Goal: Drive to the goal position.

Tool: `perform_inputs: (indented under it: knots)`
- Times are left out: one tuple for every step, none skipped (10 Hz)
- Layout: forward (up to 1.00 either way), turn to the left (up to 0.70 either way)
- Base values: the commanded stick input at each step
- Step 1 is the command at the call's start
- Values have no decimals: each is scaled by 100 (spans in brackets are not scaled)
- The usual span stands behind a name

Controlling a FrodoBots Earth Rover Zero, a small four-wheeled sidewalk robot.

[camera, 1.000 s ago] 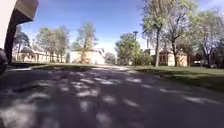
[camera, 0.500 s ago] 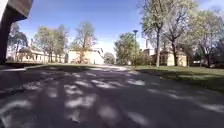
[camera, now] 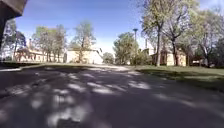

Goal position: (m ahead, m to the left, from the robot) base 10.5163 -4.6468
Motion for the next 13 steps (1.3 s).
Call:
perform_inputs:
  knots:
    - [100, 0]
    - [100, 0]
    - [100, 0]
    - [100, 0]
    - [100, 0]
    - [100, 0]
    - [100, 0]
    - [100, 0]
    - [100, 0]
    - [100, 0]
    - [100, 0]
    - [100, 37]
    - [100, 26]
